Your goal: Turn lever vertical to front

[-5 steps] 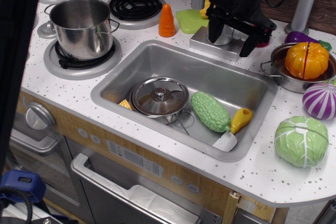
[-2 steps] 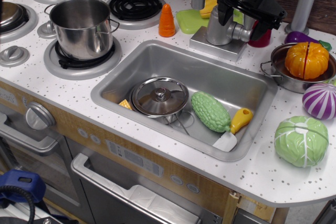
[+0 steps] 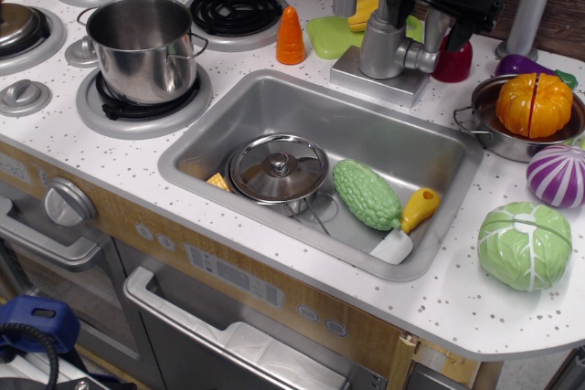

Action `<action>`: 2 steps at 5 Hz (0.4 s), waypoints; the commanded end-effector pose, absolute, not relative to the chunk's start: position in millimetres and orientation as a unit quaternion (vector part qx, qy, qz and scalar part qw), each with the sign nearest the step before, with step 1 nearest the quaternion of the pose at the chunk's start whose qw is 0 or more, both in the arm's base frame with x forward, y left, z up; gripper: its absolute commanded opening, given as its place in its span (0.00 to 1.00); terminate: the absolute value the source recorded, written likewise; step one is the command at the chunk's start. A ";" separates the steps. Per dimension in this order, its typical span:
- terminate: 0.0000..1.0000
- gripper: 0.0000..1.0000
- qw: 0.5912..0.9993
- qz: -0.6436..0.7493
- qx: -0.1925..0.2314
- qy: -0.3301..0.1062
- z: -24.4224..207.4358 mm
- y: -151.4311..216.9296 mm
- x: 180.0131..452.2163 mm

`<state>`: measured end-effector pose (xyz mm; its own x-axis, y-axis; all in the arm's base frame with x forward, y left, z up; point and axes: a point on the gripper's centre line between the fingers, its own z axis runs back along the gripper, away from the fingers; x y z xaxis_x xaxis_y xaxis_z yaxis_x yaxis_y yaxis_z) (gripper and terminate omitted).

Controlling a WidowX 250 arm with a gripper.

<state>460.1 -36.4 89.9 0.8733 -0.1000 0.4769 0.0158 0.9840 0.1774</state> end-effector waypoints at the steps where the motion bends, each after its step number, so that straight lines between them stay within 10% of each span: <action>1: 0.00 1.00 0.951 -0.034 0.085 -0.295 120.1 -32.5 473.5; 2: 0.00 1.00 0.949 -0.040 0.081 -0.302 118.0 -31.8 479.7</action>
<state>477.2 -34.9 90.6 0.8481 -0.1313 0.5133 0.0464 0.9835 0.1749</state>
